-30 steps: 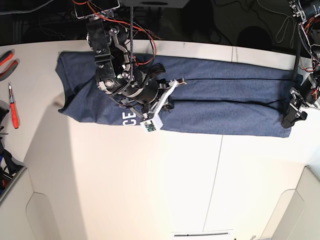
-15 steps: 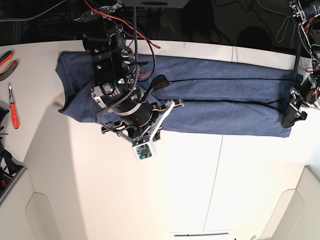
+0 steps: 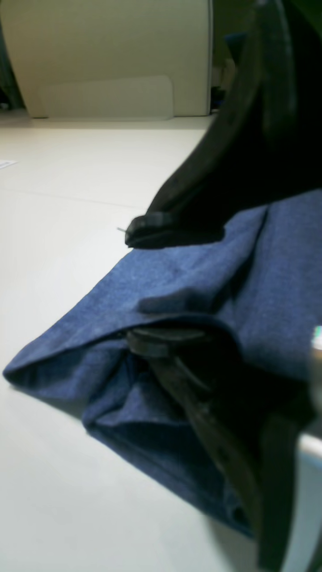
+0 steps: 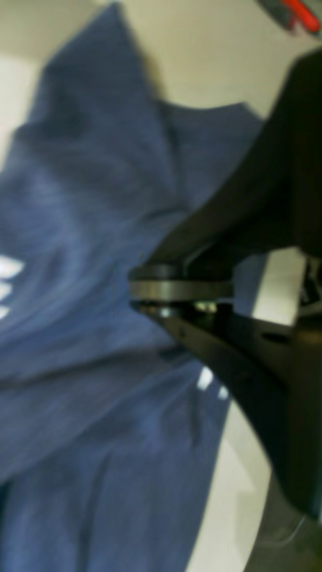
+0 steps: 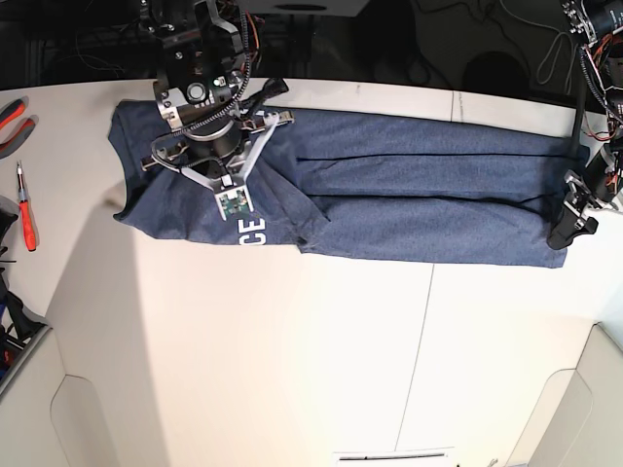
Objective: Layout the t-shirt on the table in an organized manner, then fold the t-shirt properly
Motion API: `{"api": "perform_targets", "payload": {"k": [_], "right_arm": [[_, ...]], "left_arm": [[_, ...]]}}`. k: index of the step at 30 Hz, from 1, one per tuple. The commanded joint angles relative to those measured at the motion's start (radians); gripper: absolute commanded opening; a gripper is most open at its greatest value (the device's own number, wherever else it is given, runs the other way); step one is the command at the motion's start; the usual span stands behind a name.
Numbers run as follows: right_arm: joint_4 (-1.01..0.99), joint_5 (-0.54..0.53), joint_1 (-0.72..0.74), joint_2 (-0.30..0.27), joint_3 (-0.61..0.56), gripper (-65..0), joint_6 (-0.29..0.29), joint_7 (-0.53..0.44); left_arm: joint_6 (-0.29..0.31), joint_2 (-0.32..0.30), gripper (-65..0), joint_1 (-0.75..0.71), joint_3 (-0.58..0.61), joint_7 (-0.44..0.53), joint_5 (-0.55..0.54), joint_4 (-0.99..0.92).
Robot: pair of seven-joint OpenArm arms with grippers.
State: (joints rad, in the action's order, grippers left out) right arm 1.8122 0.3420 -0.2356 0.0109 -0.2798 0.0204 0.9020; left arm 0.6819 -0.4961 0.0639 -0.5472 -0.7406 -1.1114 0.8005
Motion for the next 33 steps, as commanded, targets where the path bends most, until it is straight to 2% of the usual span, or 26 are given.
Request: {"api": "perform_targets", "payload": {"k": [1,4,6,10,16,24,27,28,33], "right_arm": [[0.017,0.002,-0.005,-0.003,-0.002,-65.0,-0.018,-0.034],[-0.001,-0.04,-0.025,-0.013,-0.002,-65.0,-0.025,-0.071],[-0.029,-0.099,-0.025,-0.009,-0.002,-65.0,-0.006,-0.096],[-0.09,-0.207,-0.023,0.014,-0.002,-65.0,0.101,-0.146],[-0.102,-0.386,-0.018,0.06,-0.027,-65.0,0.295,-0.151],[-0.101,-0.459,0.011,0.072,-0.077,-65.0,0.373,-0.151],[-0.081,-0.432,0.028,0.072,-0.074,-65.0,0.363,-0.151],[-0.065,-0.409,0.034,0.072,-0.073,-65.0,0.337,-0.152],[0.023,-0.193,0.044,0.072,-0.073,-65.0,0.102,-0.194]], "left_arm": [[0.016,-0.025,-34.8,0.014,-0.005,0.01,-0.021,0.018],[0.016,-0.025,-34.8,0.014,-0.005,0.01,-0.021,0.018],[0.016,-0.025,-34.8,0.014,-0.005,0.011,-0.022,0.018],[0.016,-0.025,-34.8,0.014,-0.005,0.01,-0.022,0.018],[0.016,-0.025,-34.8,0.014,-0.005,0.01,-0.022,0.018],[0.016,-0.025,-34.8,0.014,-0.005,0.011,-0.022,0.018],[0.016,-0.025,-34.8,0.014,-0.005,0.011,-0.022,0.018],[0.016,-0.025,-34.8,0.014,-0.005,0.011,-0.021,0.018],[0.016,-0.025,-34.8,0.013,-0.005,0.01,-0.021,0.018]]}}
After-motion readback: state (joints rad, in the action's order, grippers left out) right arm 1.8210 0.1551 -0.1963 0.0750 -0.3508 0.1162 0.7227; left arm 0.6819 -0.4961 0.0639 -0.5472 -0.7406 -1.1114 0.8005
